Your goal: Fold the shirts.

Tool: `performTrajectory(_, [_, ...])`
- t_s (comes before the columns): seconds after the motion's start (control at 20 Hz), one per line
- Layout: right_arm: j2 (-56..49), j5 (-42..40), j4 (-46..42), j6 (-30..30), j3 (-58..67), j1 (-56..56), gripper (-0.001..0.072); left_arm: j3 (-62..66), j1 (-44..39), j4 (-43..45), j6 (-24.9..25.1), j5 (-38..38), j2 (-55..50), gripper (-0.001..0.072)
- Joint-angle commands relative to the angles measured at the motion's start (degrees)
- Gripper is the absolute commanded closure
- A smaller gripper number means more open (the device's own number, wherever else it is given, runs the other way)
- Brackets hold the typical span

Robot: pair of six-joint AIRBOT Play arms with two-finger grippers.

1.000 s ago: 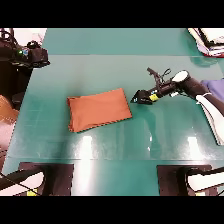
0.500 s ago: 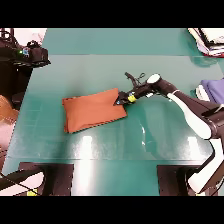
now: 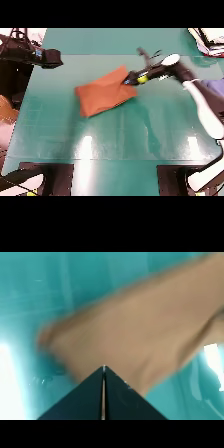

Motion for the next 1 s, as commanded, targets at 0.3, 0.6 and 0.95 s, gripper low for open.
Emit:
performTrajectory(0.3, [15.2, 1.5, -11.2, 1.1, 0.7, -41.1, 0.0696, 0.0, -11.9, -0.1, -0.1, 8.4, 0.0, 0.0683])
performTrajectory(0.6, [15.1, -3.5, -10.5, 1.1, 0.8, -54.5, 0.0696, 0.0, -13.7, -0.1, -0.1, 9.0, 0.0, 0.0682])
performTrajectory(0.95, [15.1, -4.8, -4.7, 1.0, 12.4, -55.2, 0.0696, 0.0, -13.7, -0.1, -0.1, 9.5, -0.1, 0.0682])
